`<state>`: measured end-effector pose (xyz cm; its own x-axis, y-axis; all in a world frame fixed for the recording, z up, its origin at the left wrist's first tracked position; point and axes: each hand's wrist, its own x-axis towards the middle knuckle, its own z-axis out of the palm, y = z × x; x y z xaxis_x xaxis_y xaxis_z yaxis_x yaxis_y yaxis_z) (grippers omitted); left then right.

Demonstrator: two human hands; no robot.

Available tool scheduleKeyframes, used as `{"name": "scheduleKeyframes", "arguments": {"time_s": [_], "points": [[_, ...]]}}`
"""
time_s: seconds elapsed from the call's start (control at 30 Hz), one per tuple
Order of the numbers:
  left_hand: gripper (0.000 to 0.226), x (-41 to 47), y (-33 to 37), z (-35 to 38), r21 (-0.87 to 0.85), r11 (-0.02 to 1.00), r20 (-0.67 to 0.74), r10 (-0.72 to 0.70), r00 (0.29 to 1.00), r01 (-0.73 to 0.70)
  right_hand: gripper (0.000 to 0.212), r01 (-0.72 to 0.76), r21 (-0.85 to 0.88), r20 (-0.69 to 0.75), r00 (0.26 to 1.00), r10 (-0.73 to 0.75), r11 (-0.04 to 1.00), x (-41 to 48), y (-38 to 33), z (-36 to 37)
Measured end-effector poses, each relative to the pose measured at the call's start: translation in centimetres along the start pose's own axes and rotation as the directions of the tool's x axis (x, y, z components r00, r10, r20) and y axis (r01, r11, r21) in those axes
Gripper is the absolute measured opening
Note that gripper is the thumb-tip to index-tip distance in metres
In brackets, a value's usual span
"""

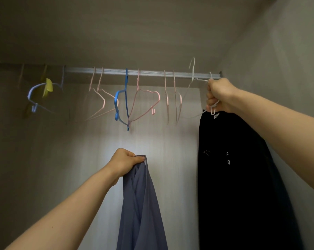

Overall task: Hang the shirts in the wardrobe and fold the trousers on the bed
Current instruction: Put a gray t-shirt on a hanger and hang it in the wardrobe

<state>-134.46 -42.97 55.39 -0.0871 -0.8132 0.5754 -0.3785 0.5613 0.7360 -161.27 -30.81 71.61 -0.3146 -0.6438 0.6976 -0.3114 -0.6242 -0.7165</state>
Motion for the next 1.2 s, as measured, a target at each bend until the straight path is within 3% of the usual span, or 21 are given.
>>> {"name": "scheduleKeyframes", "arguments": {"time_s": [0.13, 0.3, 0.57, 0.73, 0.87, 1.0, 1.2], "points": [[0.03, -0.2, -0.2, -0.3, 0.023, 1.0, -0.024, 0.004, 1.0, -0.003, 0.03, 0.073, -0.056, -0.074, 0.994, -0.077, 0.996, -2.9, 1.2, 1.2], [0.032, -0.8, -0.5, -0.6, 0.08, 0.997, -0.033, 0.017, 0.999, -0.014, 0.028, 0.13, 0.013, -0.18, 0.975, -0.126, 0.991, -7.8, 4.4, 1.7], [0.037, -2.4, -3.2, -0.8, 0.127, 0.991, -0.039, -0.033, 0.999, 0.038, 0.029, 0.174, -0.016, -0.151, 0.973, -0.174, 0.985, -16.2, 12.1, 2.8], [0.038, -3.9, -6.5, -0.8, 0.162, 0.983, -0.024, -0.086, 0.996, 0.088, 0.032, -0.06, 0.186, -0.111, 0.99, 0.082, 0.981, -20.9, 17.0, 2.4], [0.043, -5.0, -8.9, -1.0, 0.216, 0.968, -0.016, -0.126, 0.992, 0.127, 0.035, -0.338, 0.391, 0.075, 0.939, 0.336, 0.856, -23.2, 19.5, 2.2], [0.059, -6.3, -11.6, -1.1, 0.255, 0.947, -0.015, -0.199, 0.98, 0.196, 0.039, -0.416, 0.477, 0.216, 0.909, 0.356, 0.774, -24.4, 20.7, 2.0], [0.041, -8.1, -16.4, -2.5, 0.294, 0.909, -0.051, -0.292, 0.955, 0.294, 0.042, -0.517, 0.499, 0.395, 0.85, 0.349, 0.695, -25.7, 22.8, 2.5]]}}
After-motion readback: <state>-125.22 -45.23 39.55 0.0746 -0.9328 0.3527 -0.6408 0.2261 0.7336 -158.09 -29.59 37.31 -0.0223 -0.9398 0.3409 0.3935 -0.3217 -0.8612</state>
